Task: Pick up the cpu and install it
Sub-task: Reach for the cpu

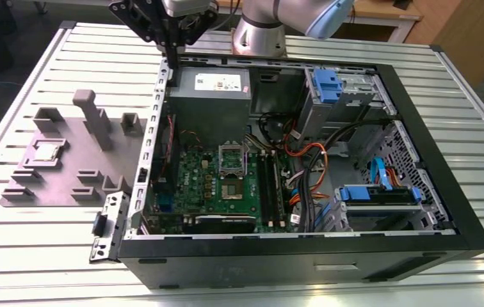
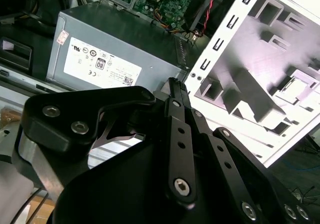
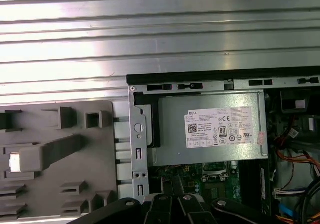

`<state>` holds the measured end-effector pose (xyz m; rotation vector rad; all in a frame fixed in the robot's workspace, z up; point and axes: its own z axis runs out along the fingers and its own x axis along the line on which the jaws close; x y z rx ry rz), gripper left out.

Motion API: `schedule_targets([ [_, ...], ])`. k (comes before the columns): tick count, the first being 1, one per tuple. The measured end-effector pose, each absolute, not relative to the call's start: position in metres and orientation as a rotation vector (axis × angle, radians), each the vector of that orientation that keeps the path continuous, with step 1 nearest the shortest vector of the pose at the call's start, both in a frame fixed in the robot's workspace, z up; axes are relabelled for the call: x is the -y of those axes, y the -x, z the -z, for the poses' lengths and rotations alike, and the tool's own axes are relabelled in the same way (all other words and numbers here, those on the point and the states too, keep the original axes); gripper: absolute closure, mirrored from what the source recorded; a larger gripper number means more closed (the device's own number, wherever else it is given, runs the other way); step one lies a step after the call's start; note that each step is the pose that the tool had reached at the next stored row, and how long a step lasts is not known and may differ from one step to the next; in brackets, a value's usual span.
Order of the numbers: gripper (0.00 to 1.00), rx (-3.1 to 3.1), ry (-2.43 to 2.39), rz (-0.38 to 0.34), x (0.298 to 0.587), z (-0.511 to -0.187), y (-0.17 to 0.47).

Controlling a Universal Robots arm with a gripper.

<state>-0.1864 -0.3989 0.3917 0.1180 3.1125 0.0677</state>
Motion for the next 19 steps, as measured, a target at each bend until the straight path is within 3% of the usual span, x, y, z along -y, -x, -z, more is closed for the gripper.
schedule_targets([
  [19,0.89,-3.113,-0.118,-0.068,0.3989,-0.3911,0.1910],
])
